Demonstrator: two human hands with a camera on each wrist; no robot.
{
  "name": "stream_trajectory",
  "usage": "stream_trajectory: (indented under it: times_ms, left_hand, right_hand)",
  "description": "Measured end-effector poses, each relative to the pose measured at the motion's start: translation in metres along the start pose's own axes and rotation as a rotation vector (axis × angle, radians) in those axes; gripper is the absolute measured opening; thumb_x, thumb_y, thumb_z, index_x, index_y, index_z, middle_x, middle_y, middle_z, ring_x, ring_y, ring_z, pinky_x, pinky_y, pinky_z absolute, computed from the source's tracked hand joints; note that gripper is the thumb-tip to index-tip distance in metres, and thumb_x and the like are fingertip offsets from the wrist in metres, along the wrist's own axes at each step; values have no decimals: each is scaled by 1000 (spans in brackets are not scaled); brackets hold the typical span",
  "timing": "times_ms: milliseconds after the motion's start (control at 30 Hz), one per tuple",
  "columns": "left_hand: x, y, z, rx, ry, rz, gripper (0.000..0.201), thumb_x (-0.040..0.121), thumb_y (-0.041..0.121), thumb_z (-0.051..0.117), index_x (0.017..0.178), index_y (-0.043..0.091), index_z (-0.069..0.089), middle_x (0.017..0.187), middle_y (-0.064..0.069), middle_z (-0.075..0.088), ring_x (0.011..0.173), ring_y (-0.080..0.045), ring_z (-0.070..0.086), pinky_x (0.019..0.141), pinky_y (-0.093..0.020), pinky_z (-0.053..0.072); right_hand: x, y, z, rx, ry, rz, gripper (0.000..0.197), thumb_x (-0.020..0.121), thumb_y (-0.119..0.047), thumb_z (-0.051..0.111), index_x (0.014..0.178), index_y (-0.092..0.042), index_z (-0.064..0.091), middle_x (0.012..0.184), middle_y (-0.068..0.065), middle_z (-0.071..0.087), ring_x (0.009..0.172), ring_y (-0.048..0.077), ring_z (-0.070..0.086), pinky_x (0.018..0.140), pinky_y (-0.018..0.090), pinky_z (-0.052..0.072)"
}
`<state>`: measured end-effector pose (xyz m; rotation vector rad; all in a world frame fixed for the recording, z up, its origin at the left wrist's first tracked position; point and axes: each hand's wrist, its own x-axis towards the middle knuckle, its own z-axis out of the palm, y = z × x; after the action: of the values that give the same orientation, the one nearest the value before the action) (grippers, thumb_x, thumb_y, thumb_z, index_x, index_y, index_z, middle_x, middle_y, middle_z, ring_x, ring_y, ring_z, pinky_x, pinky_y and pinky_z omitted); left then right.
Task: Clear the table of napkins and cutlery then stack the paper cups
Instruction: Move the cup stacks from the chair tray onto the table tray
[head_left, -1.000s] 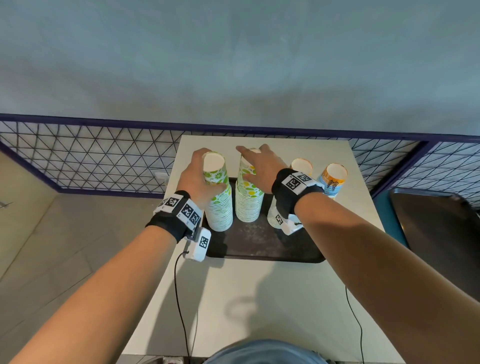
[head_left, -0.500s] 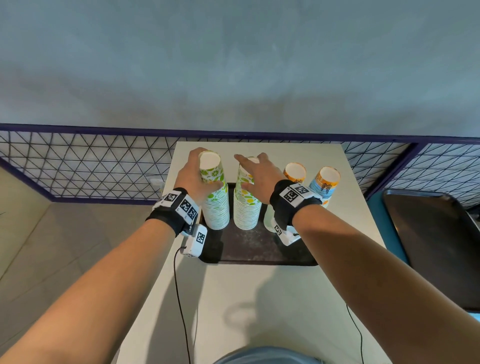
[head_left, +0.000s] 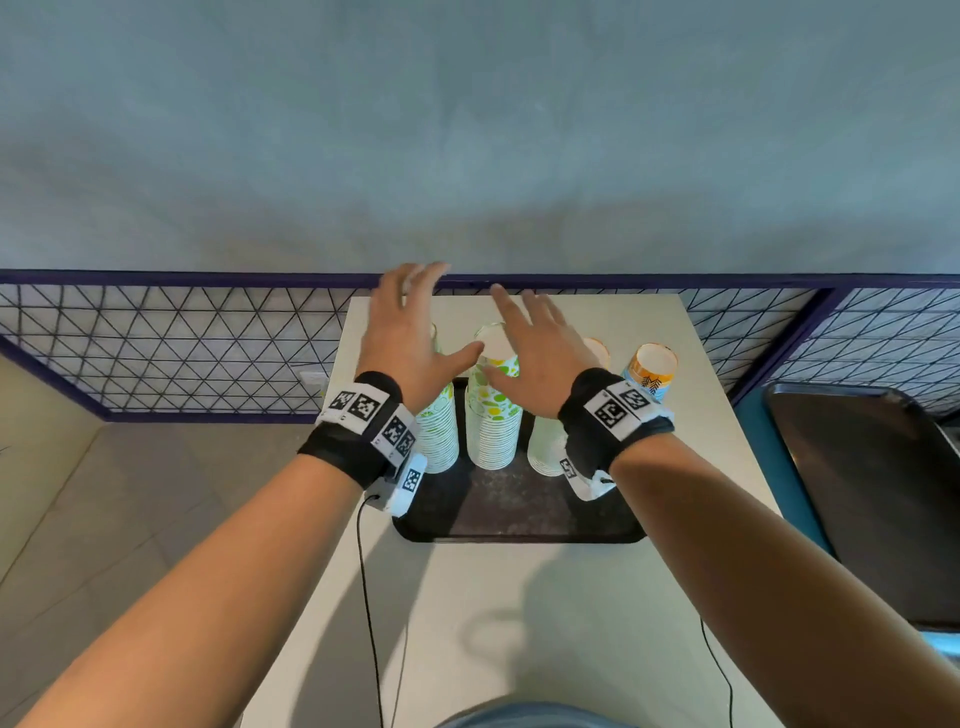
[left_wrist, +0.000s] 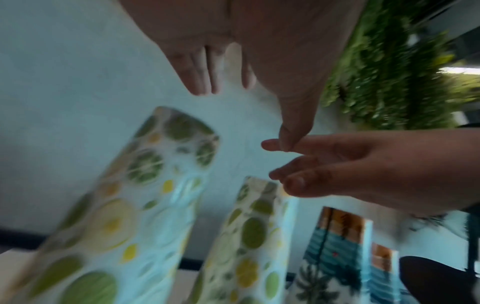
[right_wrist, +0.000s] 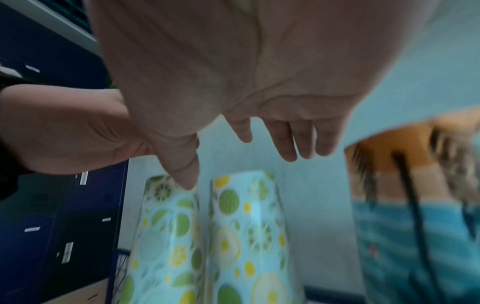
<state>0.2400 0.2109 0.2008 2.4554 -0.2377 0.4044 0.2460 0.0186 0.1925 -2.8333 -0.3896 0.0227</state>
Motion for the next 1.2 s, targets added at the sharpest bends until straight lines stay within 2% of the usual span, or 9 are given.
stream_trajectory:
  times_ms: [100,200,300,367,533,767,967,1133,1200]
  left_hand:
    - [3,21,9,-114,-50,65,72,79,35,83,144,22,54,144,-7,47,129,-26,55,105,-46,52]
    - [3,32,25,-1,-160,83,68,87,34,78,148,22,52,154,-7,44,140,-30,47,113,-45,45]
    - [3,33,41,136,-286,59,69,94,38,72,155,22,45,168,-10,30,152,-36,32,122,-49,35]
    - [5,33,49,182,-336,17,68,96,40,69,156,27,41,171,-10,25,154,-38,29,122,-53,33]
    - [5,31,60,145,-408,-34,60,102,39,63,157,30,39,166,-10,32,140,-36,51,113,-48,48]
    - [4,36,54,184,-390,-56,62,101,46,63,156,30,40,154,-9,46,131,-31,59,102,-40,51]
    - [2,35,55,209,-393,-56,63,100,51,61,156,30,40,152,-10,48,128,-33,60,100,-41,52]
    - [0,34,57,251,-370,-27,64,100,54,59,156,31,39,152,-11,51,126,-32,63,97,-41,55]
    - [0,32,59,250,-368,-8,66,98,55,60,155,30,39,152,-10,52,129,-31,61,98,-42,54]
  right_hand:
    - [-12,12,-19,33,170,21,73,96,-42,58,159,-18,31,167,17,23,157,36,11,126,48,20]
    - [-23,27,-19,-92,142,100,61,95,-44,56,149,-17,46,164,13,29,154,37,18,121,50,27]
    - [-30,35,-6,-166,-9,163,62,96,-48,57,150,-21,42,162,10,28,147,36,27,114,51,36]
    - [-32,38,3,-133,-46,188,62,97,-42,59,153,-25,37,160,9,27,141,38,35,109,50,43]
    - [-29,45,13,-180,-73,165,63,95,-18,63,151,-26,34,152,12,28,124,43,47,101,48,50]
    - [-22,50,11,-242,-115,116,60,92,-21,70,143,-25,38,145,10,31,117,41,50,95,46,53]
    - [-23,51,13,-210,-75,118,57,98,-27,60,149,-27,35,151,11,30,128,42,43,99,46,50]
    - [-38,52,8,-60,66,77,66,93,-46,62,151,-31,37,167,10,12,154,40,9,114,57,36]
    - [-45,55,1,44,199,58,61,92,-41,63,148,-28,44,167,13,15,154,40,8,116,58,33]
